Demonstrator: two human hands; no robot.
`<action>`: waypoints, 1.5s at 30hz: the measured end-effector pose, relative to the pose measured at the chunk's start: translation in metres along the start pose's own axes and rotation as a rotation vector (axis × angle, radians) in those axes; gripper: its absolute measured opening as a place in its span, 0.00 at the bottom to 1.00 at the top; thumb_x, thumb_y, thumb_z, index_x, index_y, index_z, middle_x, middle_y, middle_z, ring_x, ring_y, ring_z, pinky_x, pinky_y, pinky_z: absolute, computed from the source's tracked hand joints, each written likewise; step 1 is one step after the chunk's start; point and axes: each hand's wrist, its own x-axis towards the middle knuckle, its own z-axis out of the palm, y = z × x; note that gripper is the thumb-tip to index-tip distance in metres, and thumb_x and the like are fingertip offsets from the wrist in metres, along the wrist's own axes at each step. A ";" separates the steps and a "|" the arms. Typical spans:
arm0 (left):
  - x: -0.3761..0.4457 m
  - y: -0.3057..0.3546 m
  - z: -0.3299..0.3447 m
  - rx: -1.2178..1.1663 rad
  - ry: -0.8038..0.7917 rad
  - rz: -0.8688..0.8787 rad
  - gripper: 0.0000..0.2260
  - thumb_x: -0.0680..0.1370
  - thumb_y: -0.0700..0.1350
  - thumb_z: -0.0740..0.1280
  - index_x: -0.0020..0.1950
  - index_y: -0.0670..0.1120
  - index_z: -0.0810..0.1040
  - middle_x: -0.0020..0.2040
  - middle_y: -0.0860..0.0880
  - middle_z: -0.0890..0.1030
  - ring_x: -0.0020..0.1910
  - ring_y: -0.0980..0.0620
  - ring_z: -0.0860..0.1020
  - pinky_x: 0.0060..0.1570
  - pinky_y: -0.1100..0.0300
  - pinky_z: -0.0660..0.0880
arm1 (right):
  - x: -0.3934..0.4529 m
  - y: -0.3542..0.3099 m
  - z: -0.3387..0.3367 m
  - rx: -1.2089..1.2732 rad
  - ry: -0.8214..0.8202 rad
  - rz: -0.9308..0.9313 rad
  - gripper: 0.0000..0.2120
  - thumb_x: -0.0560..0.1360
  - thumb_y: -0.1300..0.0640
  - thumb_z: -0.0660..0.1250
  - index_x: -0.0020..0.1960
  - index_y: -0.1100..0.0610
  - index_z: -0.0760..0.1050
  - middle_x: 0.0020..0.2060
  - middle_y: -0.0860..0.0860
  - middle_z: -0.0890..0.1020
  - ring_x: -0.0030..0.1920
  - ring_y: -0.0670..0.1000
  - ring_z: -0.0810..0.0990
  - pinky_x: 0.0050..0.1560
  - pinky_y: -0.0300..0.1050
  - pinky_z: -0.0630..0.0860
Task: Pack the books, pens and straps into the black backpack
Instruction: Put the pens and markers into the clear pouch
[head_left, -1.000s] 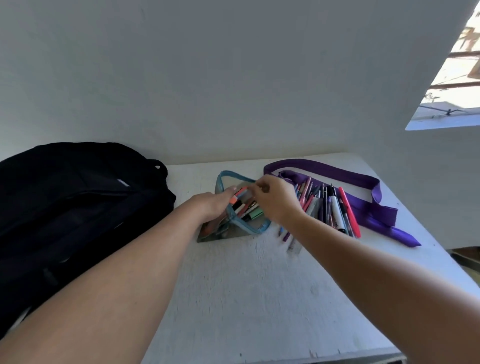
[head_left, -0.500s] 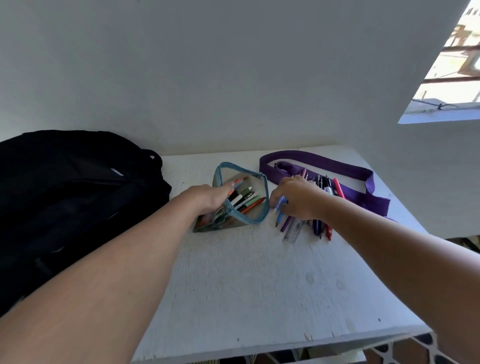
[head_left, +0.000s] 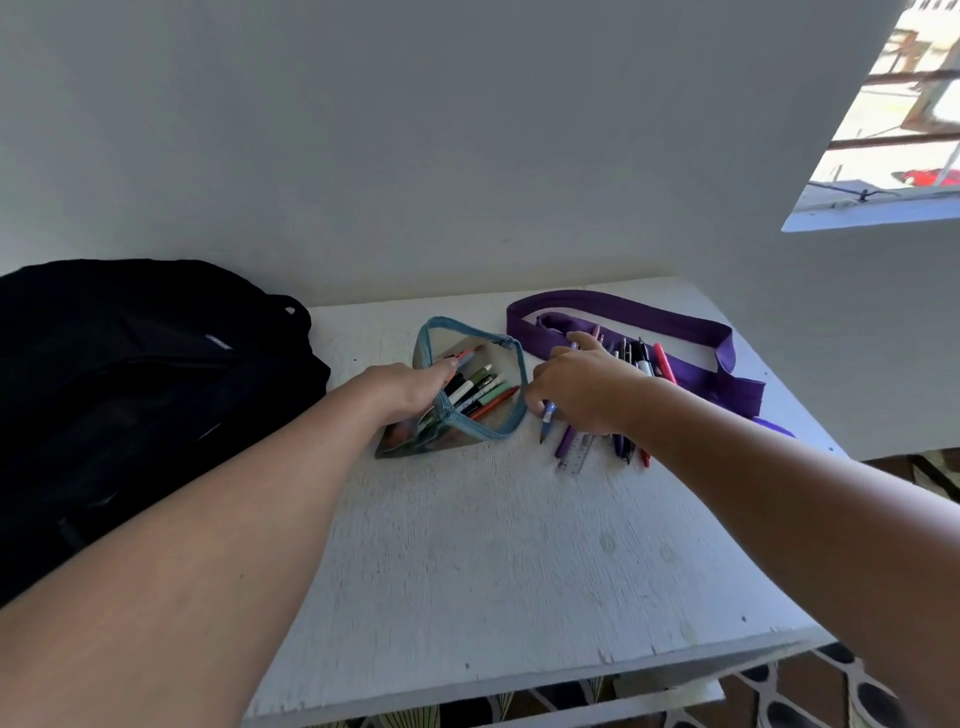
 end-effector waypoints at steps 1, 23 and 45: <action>-0.001 -0.001 0.000 -0.001 0.002 0.003 0.42 0.80 0.73 0.49 0.81 0.43 0.61 0.80 0.39 0.63 0.76 0.38 0.65 0.69 0.50 0.65 | -0.001 -0.001 0.000 -0.020 0.006 -0.012 0.16 0.79 0.63 0.68 0.60 0.44 0.78 0.59 0.43 0.80 0.66 0.52 0.74 0.79 0.63 0.55; -0.005 -0.011 -0.002 -0.048 -0.054 0.044 0.43 0.78 0.74 0.47 0.82 0.46 0.62 0.81 0.42 0.63 0.78 0.41 0.63 0.72 0.47 0.62 | 0.009 -0.039 -0.047 1.154 1.087 0.350 0.11 0.87 0.57 0.58 0.69 0.55 0.65 0.48 0.51 0.81 0.44 0.49 0.83 0.42 0.47 0.80; -0.037 0.013 -0.020 -0.240 -0.223 0.095 0.30 0.84 0.65 0.42 0.83 0.52 0.58 0.82 0.43 0.57 0.81 0.43 0.56 0.72 0.52 0.58 | 0.027 -0.045 -0.021 1.055 0.312 0.460 0.15 0.81 0.47 0.70 0.65 0.52 0.79 0.45 0.46 0.80 0.42 0.46 0.79 0.40 0.40 0.74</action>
